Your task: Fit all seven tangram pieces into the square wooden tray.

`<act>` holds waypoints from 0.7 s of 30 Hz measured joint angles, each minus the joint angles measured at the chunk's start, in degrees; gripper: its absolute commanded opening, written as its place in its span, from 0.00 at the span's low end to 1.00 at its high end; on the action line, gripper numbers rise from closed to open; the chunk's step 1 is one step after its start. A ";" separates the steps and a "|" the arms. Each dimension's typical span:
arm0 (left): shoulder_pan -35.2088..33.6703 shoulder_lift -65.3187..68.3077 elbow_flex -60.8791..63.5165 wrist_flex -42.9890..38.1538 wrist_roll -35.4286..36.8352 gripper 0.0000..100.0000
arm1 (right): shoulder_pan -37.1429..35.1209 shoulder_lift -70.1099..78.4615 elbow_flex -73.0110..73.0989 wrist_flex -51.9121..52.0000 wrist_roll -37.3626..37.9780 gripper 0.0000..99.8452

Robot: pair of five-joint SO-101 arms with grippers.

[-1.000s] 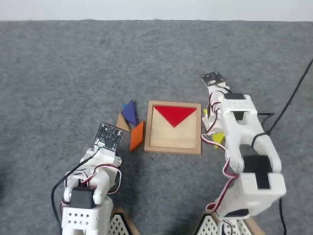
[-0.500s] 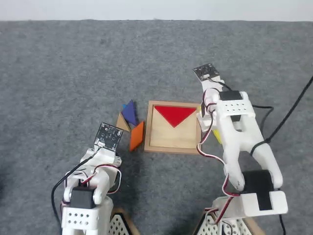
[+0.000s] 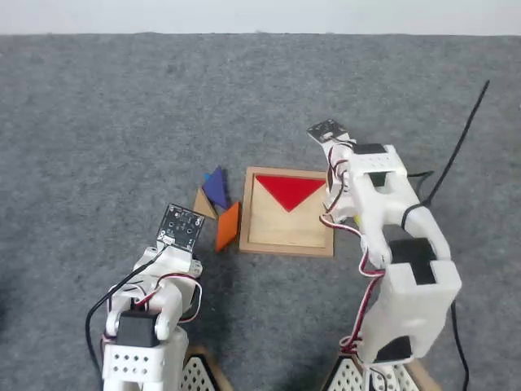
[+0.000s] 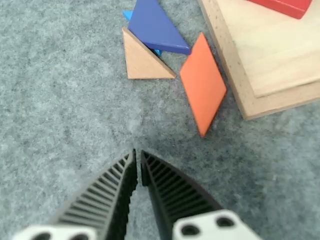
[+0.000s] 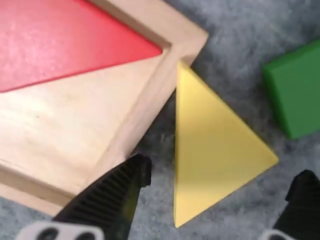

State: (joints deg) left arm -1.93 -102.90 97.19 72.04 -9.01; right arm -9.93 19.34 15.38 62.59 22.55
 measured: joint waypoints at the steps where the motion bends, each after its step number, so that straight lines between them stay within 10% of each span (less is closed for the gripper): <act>1: 0.00 0.00 0.00 0.00 0.00 0.02 | 0.00 0.44 -0.62 0.26 0.00 0.36; 21: 0.00 0.00 0.00 0.00 0.00 0.02 | -0.35 2.11 -4.22 1.67 -1.14 0.17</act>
State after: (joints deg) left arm -1.93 -102.90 97.19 72.04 -9.01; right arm -10.29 21.45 11.16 64.26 21.41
